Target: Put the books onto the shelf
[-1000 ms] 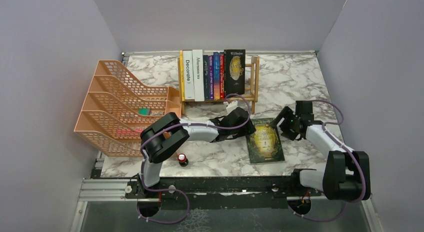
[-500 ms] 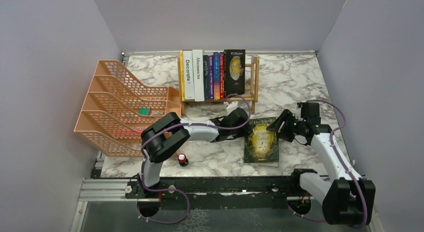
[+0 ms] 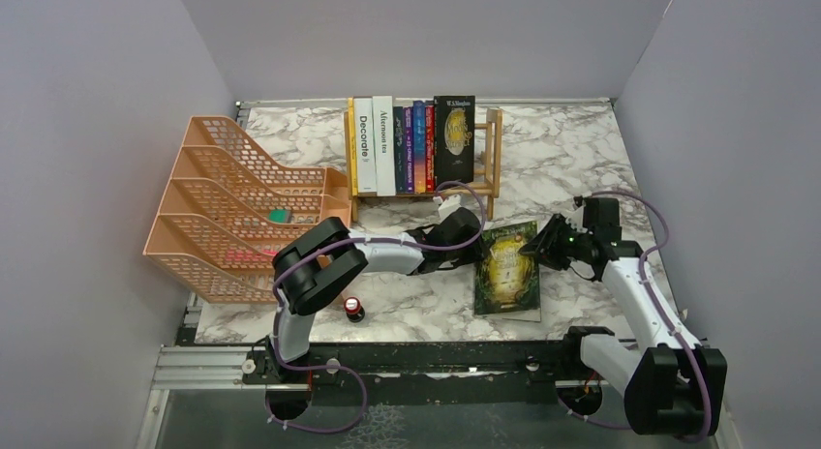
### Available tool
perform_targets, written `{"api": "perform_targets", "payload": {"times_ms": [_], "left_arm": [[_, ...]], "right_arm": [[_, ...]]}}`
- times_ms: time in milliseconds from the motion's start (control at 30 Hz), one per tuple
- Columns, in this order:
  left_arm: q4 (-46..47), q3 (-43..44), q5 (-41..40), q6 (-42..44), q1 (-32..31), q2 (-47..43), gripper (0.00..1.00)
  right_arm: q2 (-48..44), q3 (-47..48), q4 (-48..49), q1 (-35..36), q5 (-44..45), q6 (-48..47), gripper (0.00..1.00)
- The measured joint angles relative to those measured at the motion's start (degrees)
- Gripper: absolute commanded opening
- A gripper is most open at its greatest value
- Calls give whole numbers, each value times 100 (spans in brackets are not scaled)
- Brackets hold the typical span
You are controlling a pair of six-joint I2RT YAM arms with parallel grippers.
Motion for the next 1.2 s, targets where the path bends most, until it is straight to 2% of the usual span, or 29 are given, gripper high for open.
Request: {"api": "perform_targets", "payload": {"times_ms": [133,167,367,467,633,767,900,1000,1200], "left_arm": [[-39,-2,-33,57,-2,-52,46],[-68,-7,-66,94,-2,-76,46],[-127,-487,-216,227,-98,-527,55],[-155,-752,-260,315,-195,-870,63],[-92,-1134,-258,535,-251,-1794,77],[-68,-1215,-122,780,-208,-2315,83],[-2,-1217,352,1067,-55,-2616,83],[144,-1257,1016,1305,201,-2841,84],[415,-1362,2096,1766,796,-3436,88]], "right_arm": [[2,-85,166,0,-127,-85,4],[2,-94,208,0,-190,-90,1],[-72,-92,393,37,-348,-61,1],[-297,-59,337,44,-269,-13,1],[-789,396,-48,44,-11,98,1],[-1362,815,-354,44,363,166,1],[-1812,1244,-767,44,669,173,1],[-1954,1626,-953,44,682,83,1],[-1993,2181,-909,44,107,-61,1]]}}
